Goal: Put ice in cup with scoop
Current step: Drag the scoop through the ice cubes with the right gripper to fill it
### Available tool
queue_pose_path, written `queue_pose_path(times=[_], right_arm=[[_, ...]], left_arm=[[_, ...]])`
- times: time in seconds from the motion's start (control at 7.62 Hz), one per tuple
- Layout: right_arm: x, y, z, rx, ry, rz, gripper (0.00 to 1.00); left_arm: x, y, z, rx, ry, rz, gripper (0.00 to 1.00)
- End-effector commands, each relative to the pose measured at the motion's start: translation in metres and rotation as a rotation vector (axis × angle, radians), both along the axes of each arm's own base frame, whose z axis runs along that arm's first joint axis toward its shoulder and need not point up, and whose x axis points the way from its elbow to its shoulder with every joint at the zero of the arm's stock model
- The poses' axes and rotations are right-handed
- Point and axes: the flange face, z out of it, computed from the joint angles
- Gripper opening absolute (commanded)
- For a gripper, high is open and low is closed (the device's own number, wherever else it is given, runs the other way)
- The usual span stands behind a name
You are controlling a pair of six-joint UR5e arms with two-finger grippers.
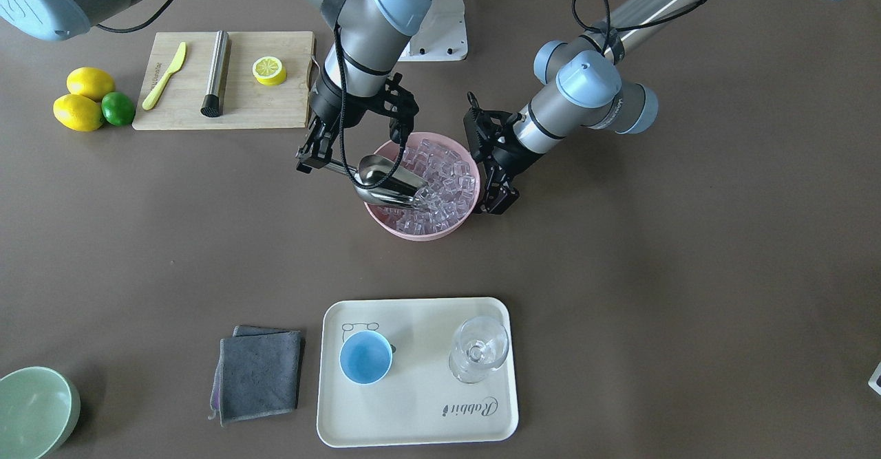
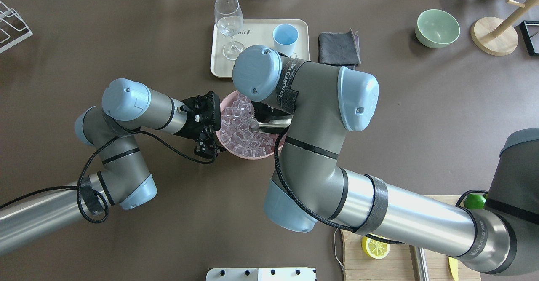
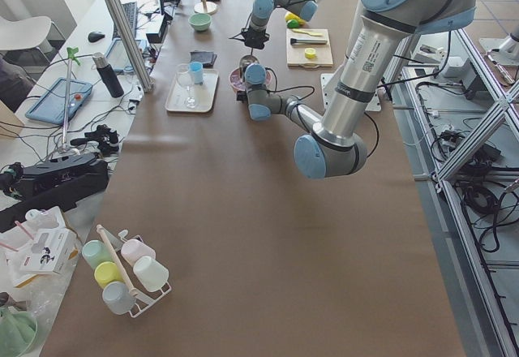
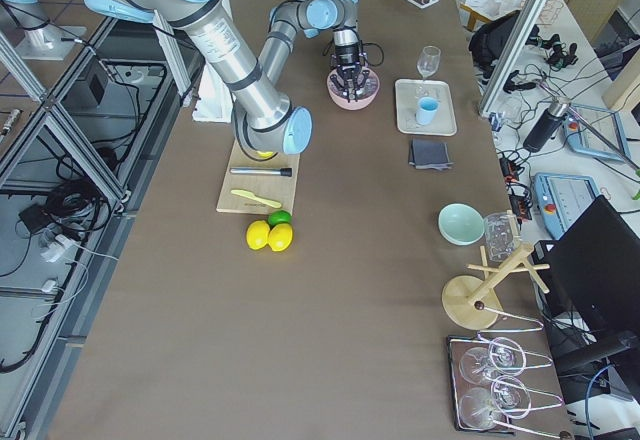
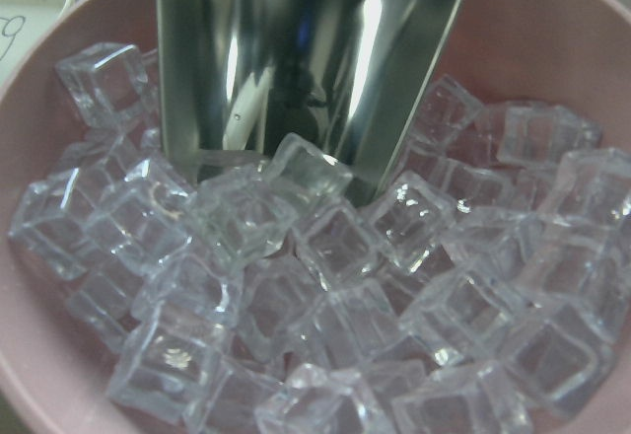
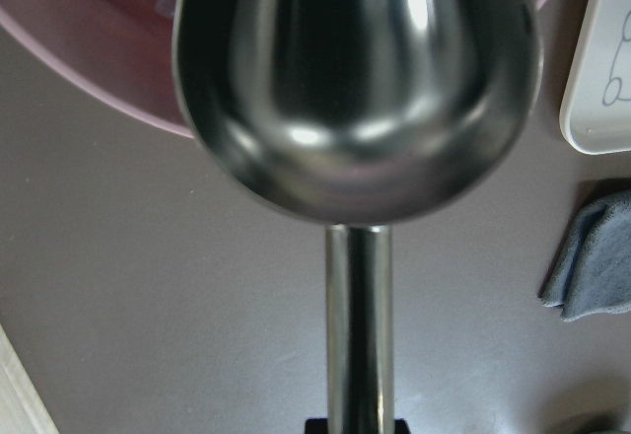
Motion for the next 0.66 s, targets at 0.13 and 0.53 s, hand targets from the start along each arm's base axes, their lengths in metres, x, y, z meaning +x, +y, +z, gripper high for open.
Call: queue_pose_path(times=[0.13, 0.53], right_arm=[[-0.007, -0.004, 0.006, 0.008, -0.027, 0.018, 0.00], [-0.015, -0.008, 0.020, 0.016, -0.063, 0.042, 0.00]], left_arm=[[0.000, 0.000, 0.000, -0.001, -0.001, 0.001, 0.99], [0.000, 0.000, 0.000, 0.000, 0.001, 0.001, 0.99]])
